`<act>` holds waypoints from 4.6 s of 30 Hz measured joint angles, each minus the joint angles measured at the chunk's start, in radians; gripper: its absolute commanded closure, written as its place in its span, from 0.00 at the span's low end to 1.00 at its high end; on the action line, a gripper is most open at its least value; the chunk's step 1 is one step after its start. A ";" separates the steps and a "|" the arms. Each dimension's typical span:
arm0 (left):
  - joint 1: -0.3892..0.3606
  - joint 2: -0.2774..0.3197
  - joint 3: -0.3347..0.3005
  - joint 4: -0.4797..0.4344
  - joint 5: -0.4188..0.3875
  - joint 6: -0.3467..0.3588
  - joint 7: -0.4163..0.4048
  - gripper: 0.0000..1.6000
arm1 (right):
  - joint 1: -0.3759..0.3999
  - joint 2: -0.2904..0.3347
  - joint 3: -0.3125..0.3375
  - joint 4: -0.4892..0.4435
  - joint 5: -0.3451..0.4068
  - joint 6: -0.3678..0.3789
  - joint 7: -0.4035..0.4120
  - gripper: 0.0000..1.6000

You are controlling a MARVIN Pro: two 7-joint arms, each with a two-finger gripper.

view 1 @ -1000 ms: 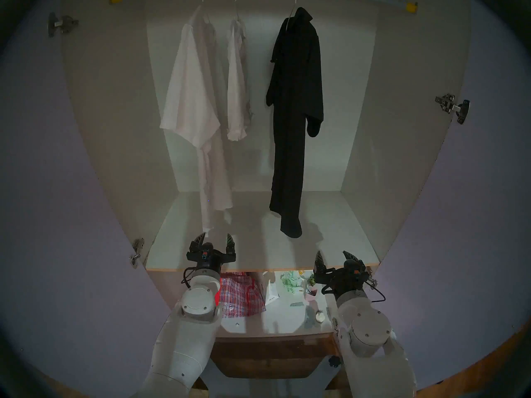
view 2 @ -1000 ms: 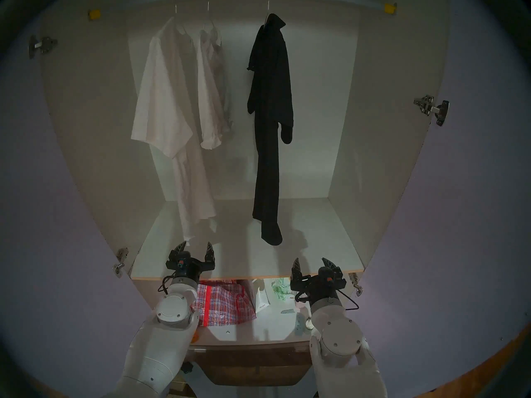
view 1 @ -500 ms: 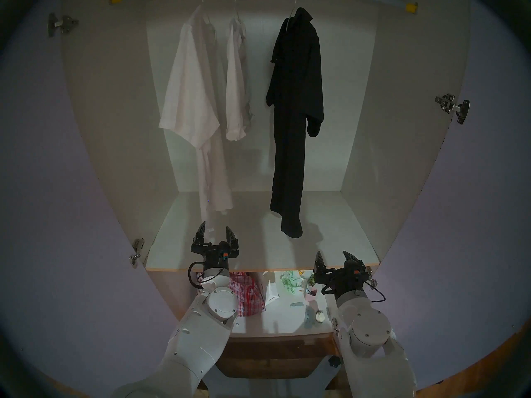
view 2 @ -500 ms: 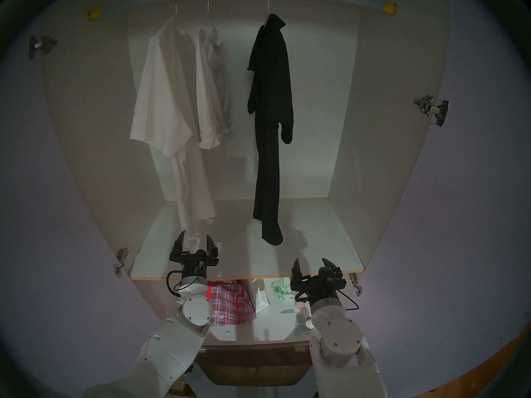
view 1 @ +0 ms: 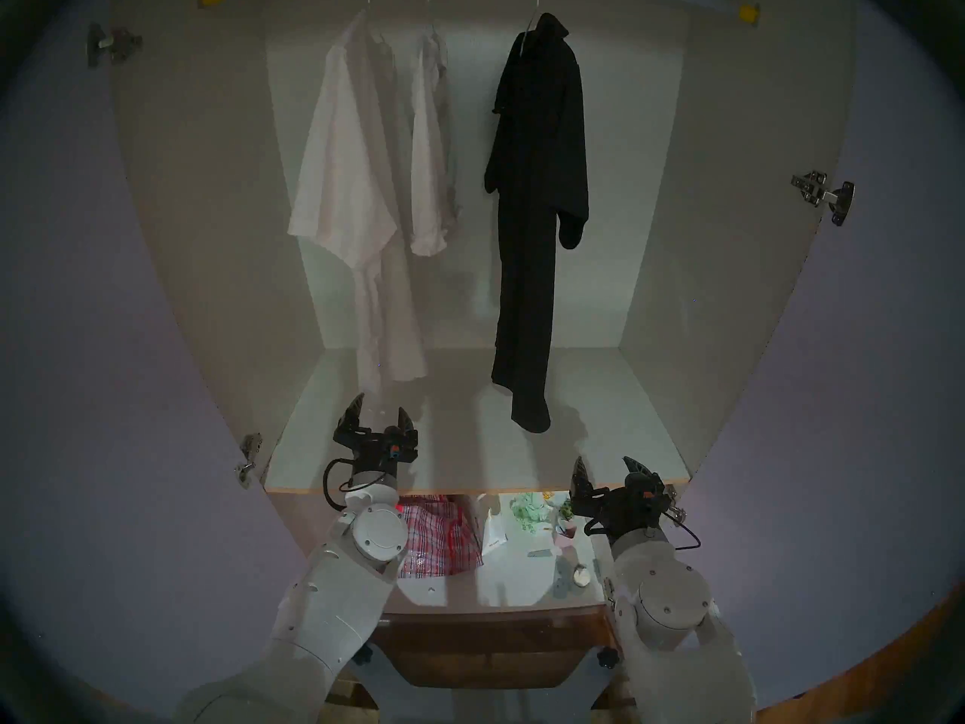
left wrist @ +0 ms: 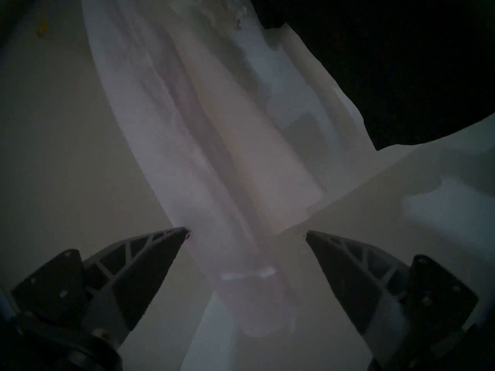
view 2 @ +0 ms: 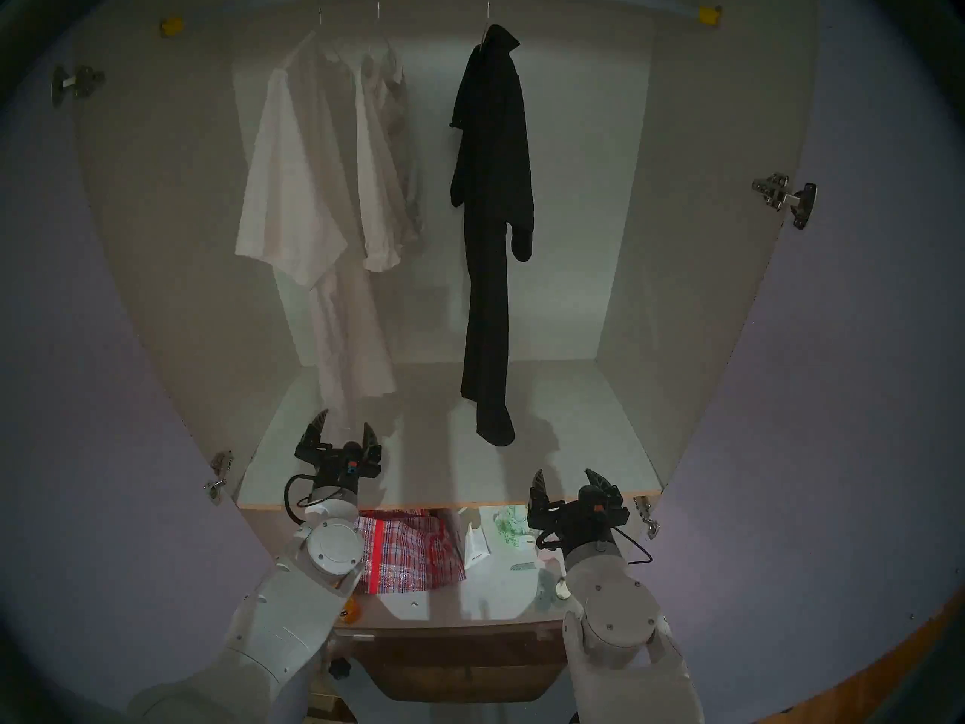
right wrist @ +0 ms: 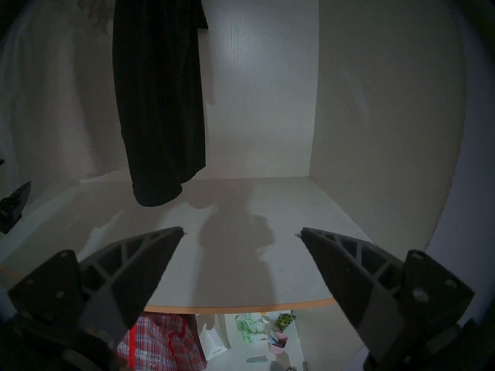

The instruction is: Move and arrange clothes and pants in the wardrobe

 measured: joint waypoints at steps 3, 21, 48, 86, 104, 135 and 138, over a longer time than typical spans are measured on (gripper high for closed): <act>0.003 0.033 0.015 -0.030 0.009 -0.006 0.000 0.00 | 0.000 0.000 0.000 0.000 0.000 0.000 0.000 0.00; -0.102 0.031 0.105 0.169 0.181 -0.048 0.261 0.00 | 0.000 0.000 0.000 0.000 0.000 0.000 0.001 0.00; -0.081 0.068 0.282 -0.190 0.154 -0.077 -0.233 0.00 | 0.000 -0.001 0.000 0.001 -0.001 0.000 0.001 0.00; -0.147 -0.038 0.006 -0.198 0.247 0.374 0.098 0.00 | 0.000 -0.003 0.001 0.003 -0.002 0.000 0.002 0.00; -0.046 0.163 0.050 -0.498 0.102 0.469 -0.254 0.00 | 0.000 -0.004 0.002 0.003 -0.003 0.000 0.002 0.00; 0.006 0.370 -0.011 -0.653 -0.068 0.560 -0.545 0.00 | -0.001 -0.005 0.003 0.002 -0.003 0.000 0.003 0.00; 0.021 0.376 -0.014 -0.661 -0.068 0.558 -0.543 0.00 | -0.001 -0.005 0.004 0.002 -0.003 0.000 0.004 0.00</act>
